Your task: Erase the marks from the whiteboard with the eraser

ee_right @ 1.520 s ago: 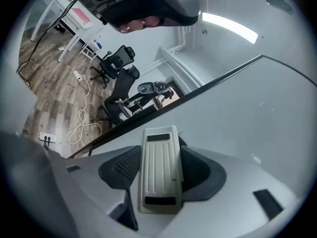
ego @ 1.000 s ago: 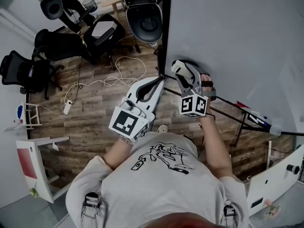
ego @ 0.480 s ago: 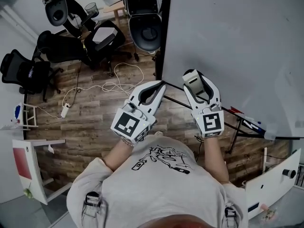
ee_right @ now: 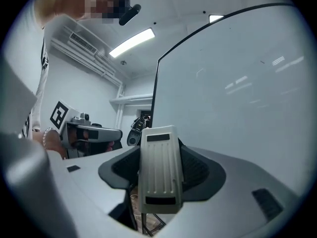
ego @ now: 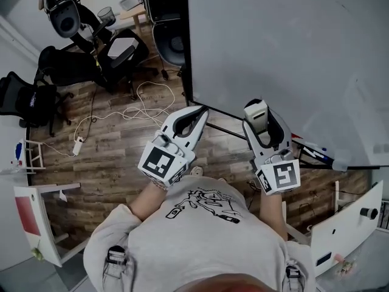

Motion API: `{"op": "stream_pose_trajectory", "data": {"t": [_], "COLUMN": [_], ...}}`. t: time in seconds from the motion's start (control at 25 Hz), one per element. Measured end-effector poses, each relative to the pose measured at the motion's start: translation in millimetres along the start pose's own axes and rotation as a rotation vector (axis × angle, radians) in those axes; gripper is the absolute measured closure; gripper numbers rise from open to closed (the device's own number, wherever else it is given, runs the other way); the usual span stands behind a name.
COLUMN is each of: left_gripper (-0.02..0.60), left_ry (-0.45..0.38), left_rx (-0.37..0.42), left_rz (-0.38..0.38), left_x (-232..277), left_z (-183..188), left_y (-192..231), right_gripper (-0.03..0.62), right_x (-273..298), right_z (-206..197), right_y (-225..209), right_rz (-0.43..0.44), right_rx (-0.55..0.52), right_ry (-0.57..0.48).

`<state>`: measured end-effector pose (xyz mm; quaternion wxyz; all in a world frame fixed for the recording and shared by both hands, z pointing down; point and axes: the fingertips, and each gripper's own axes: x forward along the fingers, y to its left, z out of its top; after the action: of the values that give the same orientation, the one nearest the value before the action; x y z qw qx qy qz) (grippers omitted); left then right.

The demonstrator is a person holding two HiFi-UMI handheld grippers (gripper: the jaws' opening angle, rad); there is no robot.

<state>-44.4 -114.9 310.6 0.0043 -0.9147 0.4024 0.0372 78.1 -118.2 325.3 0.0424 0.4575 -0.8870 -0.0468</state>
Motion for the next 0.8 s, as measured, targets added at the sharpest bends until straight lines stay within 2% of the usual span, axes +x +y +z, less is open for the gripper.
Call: {"op": "stream_pose_trajectory", "data": {"t": [0.36,0.8], "left_gripper": [0.558,0.558], "left_ry": [0.013,0.009], "left_rx": [-0.002,0.013], "left_rz": [-0.039,-0.057], "left_x": [26,48], "left_z": [1,5], "left_y": [-33,-66], "right_gripper": [0.332,0.332], "right_x": [-46,-82], "right_z": [15,23], "right_y": [-23,-42], "right_rz": [-0.049,-0.054], "right_rx": [0.05,0.054], "right_ry": [-0.029,-0.048]}}
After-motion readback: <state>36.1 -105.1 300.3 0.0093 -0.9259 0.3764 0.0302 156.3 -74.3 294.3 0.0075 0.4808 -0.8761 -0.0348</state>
